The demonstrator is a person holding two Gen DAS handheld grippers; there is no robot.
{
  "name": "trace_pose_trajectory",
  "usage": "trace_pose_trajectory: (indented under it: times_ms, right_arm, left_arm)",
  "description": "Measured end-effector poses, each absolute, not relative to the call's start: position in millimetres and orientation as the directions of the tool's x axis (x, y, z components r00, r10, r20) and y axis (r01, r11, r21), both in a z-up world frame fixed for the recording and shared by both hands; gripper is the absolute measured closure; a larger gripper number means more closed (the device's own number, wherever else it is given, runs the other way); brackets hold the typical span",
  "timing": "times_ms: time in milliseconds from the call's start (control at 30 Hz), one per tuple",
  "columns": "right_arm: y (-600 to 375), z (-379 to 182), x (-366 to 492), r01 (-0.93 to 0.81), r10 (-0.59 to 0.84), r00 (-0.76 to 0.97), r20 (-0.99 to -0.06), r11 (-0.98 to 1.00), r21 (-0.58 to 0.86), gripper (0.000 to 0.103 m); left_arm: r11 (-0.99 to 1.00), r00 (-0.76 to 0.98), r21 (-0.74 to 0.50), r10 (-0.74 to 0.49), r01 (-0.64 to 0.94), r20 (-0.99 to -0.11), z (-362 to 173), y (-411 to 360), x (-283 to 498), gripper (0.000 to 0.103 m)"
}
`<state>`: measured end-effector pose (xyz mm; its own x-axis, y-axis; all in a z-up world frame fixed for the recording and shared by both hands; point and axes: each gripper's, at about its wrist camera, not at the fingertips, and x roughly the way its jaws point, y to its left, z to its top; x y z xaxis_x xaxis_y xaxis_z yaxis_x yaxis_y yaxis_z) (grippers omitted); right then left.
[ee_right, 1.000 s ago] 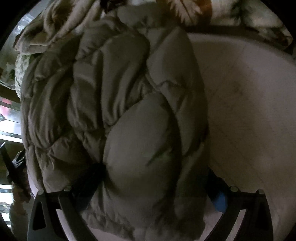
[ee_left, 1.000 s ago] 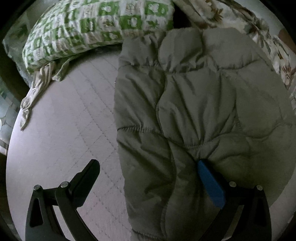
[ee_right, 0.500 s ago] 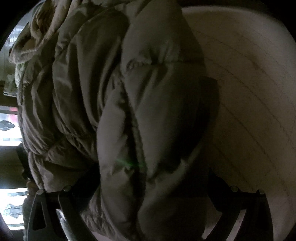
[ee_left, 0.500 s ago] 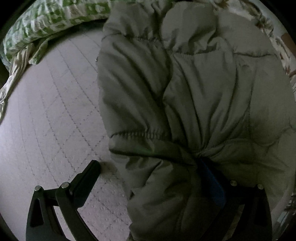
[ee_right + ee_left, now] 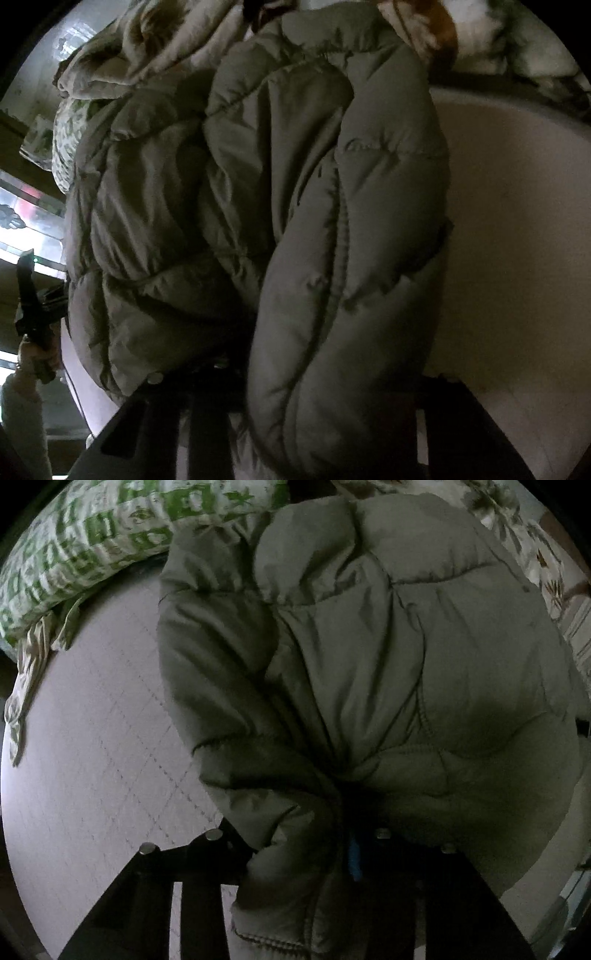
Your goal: Fold large clothes
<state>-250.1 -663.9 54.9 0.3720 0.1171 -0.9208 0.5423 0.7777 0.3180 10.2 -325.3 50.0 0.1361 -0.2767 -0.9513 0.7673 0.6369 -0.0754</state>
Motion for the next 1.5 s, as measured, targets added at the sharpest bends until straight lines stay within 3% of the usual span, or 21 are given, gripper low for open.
trace_pose_trajectory:
  times_ms: [1067, 1300, 1367, 1500]
  right_arm:
    - [-617.6, 165.7, -340.5, 0.513, 0.033, 0.434, -0.900, 0.812, 0.277, 0.074]
    - [-581.6, 146.0, -343.6, 0.503, 0.045, 0.406, -0.913, 0.823, 0.264, 0.074]
    - [-583.6, 131.7, -347.7, 0.529, 0.042, 0.384, -0.922, 0.808, 0.258, 0.071]
    - [-587.5, 92.3, -347.0, 0.589, -0.011, 0.314, -0.949, 0.786, 0.186, 0.037]
  left_arm:
    - [0.617, 0.224, -0.008, -0.298, 0.787, -0.928, 124.2, -267.3, -68.4, 0.078]
    - [0.609, 0.241, 0.035, -0.260, 0.792, -0.935, 106.3, -248.3, -90.1, 0.081]
    - [0.628, 0.247, 0.046, -0.237, 0.777, -0.939, 89.8, -248.5, -89.8, 0.081]
    - [0.645, 0.287, 0.079, -0.223, 0.760, -0.932, 65.7, -253.1, -97.9, 0.075]
